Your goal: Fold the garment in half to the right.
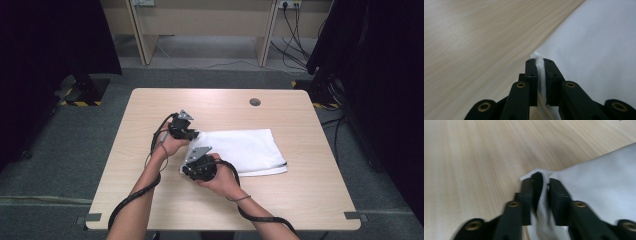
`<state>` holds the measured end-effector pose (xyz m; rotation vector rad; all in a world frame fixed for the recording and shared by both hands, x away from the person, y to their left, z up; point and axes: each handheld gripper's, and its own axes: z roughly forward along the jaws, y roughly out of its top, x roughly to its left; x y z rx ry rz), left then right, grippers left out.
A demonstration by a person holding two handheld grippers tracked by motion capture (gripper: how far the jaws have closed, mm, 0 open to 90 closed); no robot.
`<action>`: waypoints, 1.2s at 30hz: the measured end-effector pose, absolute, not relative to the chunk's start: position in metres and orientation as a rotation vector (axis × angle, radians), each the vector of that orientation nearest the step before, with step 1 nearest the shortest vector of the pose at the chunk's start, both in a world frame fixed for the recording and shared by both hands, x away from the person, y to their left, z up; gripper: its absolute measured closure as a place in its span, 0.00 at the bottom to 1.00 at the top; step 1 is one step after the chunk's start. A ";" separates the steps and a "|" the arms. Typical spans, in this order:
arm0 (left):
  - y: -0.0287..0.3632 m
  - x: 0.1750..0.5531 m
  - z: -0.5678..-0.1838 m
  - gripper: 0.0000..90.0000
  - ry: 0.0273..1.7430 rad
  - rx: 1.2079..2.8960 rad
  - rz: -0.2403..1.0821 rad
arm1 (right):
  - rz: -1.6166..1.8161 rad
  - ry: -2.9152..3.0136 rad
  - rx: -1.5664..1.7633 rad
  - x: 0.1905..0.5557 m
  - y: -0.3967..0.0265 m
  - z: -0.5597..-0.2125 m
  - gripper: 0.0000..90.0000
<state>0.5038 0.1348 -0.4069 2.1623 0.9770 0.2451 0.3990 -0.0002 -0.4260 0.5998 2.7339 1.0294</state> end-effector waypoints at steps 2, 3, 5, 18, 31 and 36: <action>0.134 0.503 -0.406 0.91 0.977 2.165 0.245 | 1.012 2.732 0.627 0.398 0.002 -0.425 0.90; 0.134 0.503 -0.405 0.91 0.974 2.167 0.245 | 1.011 2.732 0.643 0.398 0.003 -0.424 0.90; 0.135 0.503 -0.402 0.91 0.972 2.171 0.247 | 1.032 2.726 0.663 0.399 0.003 -0.422 0.91; 0.150 0.501 -0.383 0.91 0.992 2.158 0.303 | 1.130 2.677 0.644 0.392 0.011 -0.397 0.91; 0.155 0.498 -0.368 0.91 0.994 2.152 0.340 | 1.188 2.645 0.646 0.391 0.019 -0.380 0.91; 0.155 0.498 -0.365 0.91 0.991 2.157 0.348 | 1.198 2.638 0.648 0.391 0.021 -0.378 0.91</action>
